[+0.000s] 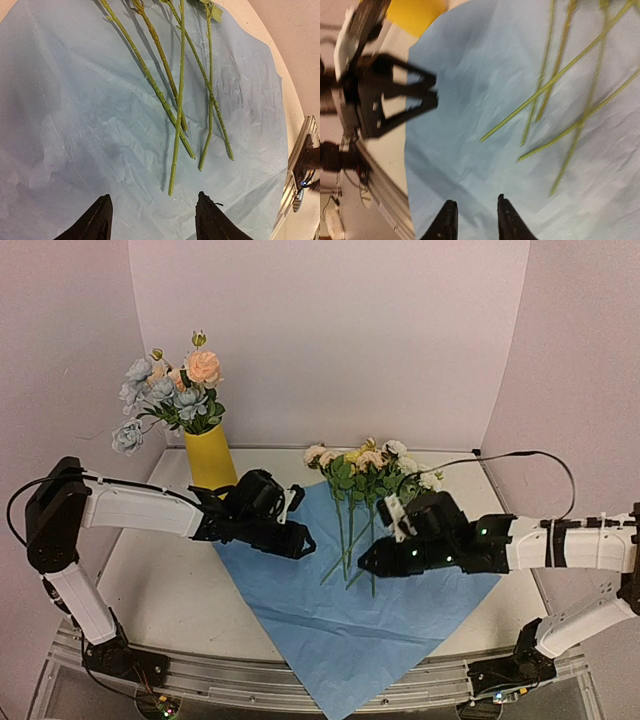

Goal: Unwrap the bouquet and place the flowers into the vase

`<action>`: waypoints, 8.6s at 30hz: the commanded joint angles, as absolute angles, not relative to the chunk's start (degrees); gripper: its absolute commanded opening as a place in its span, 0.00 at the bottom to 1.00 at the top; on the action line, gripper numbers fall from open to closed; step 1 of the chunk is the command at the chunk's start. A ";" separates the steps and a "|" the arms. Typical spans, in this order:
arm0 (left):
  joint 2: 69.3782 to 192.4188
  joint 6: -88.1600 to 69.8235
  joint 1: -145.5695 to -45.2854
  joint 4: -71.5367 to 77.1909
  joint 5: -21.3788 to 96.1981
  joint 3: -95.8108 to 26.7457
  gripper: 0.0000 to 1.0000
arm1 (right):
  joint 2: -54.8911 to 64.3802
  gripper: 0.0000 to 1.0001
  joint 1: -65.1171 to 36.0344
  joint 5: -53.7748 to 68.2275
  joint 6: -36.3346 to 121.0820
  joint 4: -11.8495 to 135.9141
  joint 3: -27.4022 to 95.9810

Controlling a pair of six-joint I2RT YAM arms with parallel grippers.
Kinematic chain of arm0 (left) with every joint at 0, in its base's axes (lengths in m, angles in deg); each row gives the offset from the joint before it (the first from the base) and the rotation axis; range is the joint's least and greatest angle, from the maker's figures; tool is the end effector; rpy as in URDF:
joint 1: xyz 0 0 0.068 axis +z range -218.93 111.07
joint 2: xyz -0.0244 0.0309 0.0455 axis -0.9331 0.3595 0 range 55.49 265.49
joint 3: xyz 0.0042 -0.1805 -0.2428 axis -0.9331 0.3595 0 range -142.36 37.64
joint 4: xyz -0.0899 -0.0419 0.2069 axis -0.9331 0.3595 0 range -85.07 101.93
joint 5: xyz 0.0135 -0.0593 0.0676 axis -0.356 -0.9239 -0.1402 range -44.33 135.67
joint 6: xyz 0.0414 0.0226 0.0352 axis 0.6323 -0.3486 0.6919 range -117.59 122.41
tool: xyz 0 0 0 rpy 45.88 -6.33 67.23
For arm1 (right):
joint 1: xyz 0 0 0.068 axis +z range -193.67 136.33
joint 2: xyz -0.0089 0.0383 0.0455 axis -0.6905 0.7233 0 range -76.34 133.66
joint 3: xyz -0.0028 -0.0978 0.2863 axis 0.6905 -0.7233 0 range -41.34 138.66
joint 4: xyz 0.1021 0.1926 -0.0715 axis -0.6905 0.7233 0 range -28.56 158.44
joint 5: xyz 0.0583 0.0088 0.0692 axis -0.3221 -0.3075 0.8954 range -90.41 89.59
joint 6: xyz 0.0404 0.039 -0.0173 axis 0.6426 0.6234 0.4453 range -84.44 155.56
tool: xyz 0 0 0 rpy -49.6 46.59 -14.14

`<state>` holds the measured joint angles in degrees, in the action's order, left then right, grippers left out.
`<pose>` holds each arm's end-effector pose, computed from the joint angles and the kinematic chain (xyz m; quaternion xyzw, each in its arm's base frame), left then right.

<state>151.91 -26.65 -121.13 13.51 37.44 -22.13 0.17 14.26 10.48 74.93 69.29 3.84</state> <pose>0.2032 -0.2720 0.2463 0.2117 0.8981 -0.2977 0.2451 0.1270 0.2179 0.2687 -0.1852 0.8808 0.3773 0.2179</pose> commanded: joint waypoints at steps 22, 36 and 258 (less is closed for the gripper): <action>166.15 -18.46 -122.87 6.67 43.52 -36.39 0.55 | 31.07 0.48 -16.15 -8.14 80.48 70.67 27.85; 162.20 -19.21 -122.90 6.07 43.76 -33.12 0.55 | 37.23 0.25 -17.26 -8.52 88.07 68.26 28.72; 132.63 -1.87 -99.82 -18.01 71.06 -15.09 0.00 | 0.61 0.92 -2.27 22.65 55.80 31.25 7.42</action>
<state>131.70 0.13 -99.69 -19.34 71.41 -16.21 2.60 -2.59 24.34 55.15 32.38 6.88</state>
